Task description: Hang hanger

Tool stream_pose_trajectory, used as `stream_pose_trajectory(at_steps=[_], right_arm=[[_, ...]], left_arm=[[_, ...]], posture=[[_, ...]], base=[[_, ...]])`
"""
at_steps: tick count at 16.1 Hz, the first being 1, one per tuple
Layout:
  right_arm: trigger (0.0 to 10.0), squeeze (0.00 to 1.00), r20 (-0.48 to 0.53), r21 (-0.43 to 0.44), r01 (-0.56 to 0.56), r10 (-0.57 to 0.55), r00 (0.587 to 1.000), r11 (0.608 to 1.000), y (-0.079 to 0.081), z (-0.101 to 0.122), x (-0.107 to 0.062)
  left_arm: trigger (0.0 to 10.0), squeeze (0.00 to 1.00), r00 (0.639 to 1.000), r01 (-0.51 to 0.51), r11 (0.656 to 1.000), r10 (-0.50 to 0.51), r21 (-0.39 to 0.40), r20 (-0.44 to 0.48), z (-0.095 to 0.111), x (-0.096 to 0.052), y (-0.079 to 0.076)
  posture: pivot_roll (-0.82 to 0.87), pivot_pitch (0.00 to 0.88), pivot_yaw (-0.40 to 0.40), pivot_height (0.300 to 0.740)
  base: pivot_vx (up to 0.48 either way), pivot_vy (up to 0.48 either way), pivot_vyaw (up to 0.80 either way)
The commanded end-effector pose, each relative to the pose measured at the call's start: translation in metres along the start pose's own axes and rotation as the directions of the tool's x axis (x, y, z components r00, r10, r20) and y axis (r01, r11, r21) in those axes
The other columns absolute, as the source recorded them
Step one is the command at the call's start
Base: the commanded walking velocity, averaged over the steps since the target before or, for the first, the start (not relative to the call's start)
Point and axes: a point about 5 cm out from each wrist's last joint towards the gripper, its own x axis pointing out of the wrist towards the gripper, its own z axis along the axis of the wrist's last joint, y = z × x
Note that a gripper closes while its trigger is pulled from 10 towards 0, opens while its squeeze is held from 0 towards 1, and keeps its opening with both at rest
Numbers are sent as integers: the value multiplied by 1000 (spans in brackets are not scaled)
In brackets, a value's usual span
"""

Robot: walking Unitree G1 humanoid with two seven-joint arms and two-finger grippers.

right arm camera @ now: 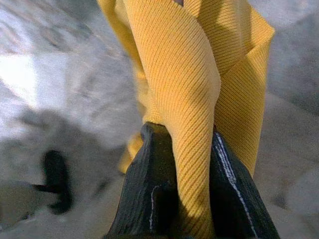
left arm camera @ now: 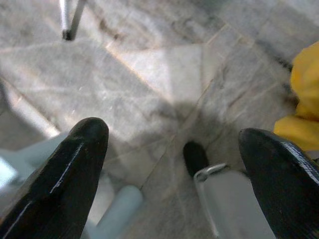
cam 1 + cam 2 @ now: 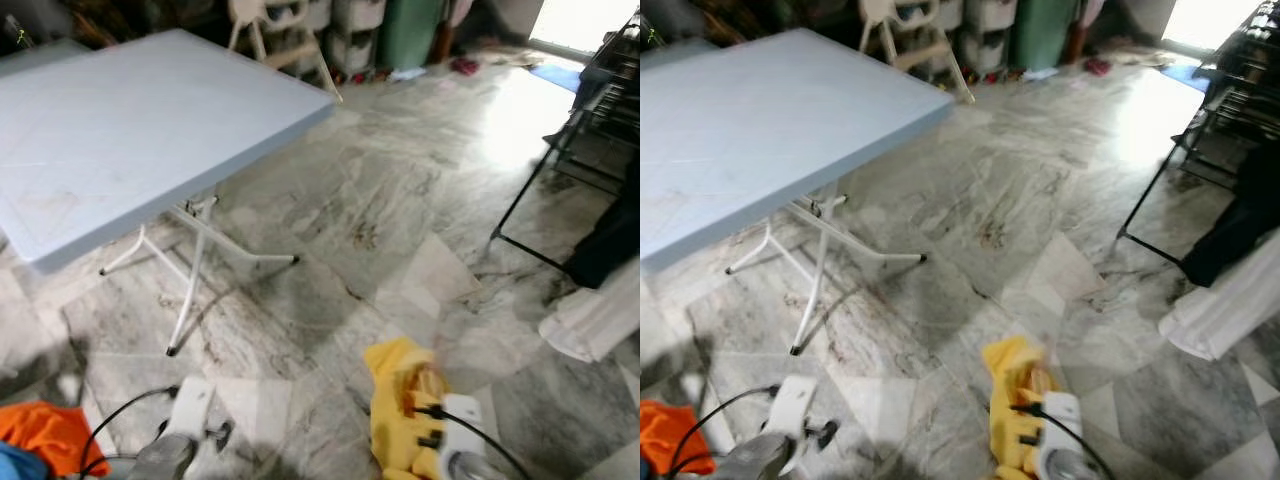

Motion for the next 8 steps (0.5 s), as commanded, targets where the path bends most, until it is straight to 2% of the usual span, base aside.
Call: stream_pose_trajectory(at_steps=[1,2,4,5,8], right_arm=[[10000,0,18,-9,16,-16,1000,1000,-5,4,0],[10000,0,23,-16,14,-14,1000,1000,-4,7,1],[10000,0,27,-26,12,-11,1000,1000,-5,9,1],[10000,0,28,-27,11,-10,1000,1000,-5,10,2],[10000,0,29,-34,12,-11,1000,999,-5,10,1]], left_arm=[[10000,0,1000,29,1000,-29,-5,6,3,2,-9],[10000,0,998,63,998,-63,-23,14,4,3,-18],[10000,0,996,88,995,-87,-41,15,4,3,-24],[10000,0,996,94,994,-93,-55,16,3,3,-25],[10000,0,996,88,995,-88,-46,4,-2,1,-17]], posture=[[-74,47,6,740],[-65,48,-3,740],[-60,49,-9,740],[-60,49,-9,740],[-61,52,-13,740]], base=[[0,0,-556],[0,0,-600],[0,0,-800],[0,0,-800],[271,0,-800]])
